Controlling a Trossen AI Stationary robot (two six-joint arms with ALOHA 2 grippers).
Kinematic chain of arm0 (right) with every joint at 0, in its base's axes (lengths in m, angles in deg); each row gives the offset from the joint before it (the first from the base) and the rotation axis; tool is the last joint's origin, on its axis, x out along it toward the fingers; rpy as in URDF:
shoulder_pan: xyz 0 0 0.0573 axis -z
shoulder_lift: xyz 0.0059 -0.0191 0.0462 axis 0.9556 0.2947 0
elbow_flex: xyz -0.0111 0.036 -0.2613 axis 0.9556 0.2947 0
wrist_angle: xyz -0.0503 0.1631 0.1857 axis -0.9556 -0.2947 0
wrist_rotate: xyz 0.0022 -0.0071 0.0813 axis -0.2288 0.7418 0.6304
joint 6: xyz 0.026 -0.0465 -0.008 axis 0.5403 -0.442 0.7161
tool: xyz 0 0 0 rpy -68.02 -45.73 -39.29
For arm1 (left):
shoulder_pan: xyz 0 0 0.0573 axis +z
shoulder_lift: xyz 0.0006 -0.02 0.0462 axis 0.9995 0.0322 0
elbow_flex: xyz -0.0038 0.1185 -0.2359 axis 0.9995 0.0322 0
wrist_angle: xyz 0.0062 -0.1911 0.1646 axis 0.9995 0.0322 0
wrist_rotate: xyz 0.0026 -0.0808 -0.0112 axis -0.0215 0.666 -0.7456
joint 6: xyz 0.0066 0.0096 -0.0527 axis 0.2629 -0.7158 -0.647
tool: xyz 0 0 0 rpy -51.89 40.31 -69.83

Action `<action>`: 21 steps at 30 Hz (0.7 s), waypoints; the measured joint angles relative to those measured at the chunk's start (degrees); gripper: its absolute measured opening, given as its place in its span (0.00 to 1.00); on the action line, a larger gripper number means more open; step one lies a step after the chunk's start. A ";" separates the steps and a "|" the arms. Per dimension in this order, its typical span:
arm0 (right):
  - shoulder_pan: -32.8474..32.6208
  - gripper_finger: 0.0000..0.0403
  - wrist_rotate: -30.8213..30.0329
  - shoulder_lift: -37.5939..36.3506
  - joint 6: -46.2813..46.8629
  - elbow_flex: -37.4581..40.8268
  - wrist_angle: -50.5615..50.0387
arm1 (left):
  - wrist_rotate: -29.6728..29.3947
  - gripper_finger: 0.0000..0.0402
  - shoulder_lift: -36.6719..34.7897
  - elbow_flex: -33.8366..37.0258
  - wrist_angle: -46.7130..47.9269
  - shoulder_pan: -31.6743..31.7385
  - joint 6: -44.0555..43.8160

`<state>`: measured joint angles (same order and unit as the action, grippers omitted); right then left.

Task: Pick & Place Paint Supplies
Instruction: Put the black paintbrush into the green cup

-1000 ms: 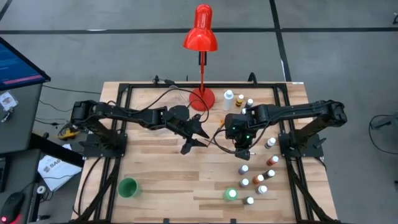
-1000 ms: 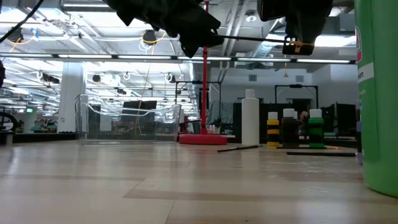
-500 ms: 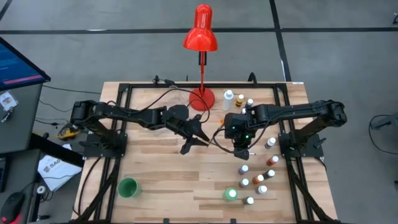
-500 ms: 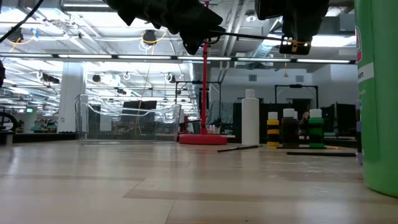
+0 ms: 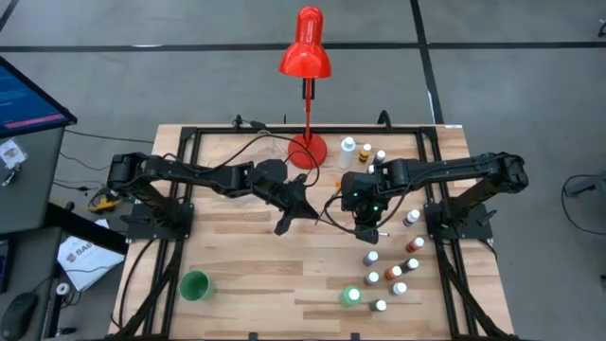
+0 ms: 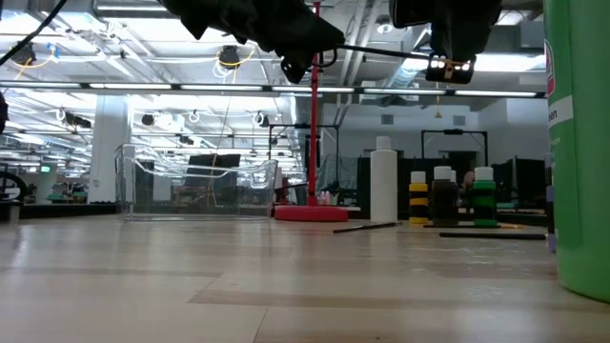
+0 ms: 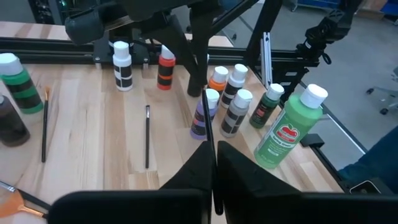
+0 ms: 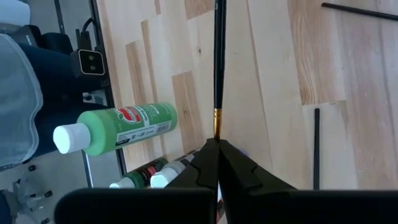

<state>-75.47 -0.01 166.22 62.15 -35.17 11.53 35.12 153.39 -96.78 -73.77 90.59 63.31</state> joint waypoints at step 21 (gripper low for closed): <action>0.02 0.00 -0.21 0.00 -0.44 0.02 0.55 | 1.78 0.07 -0.65 0.04 0.24 -0.15 -2.79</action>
<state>-75.45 -0.22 166.22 61.72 -35.14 12.09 36.90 152.73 -96.74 -73.53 90.44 60.53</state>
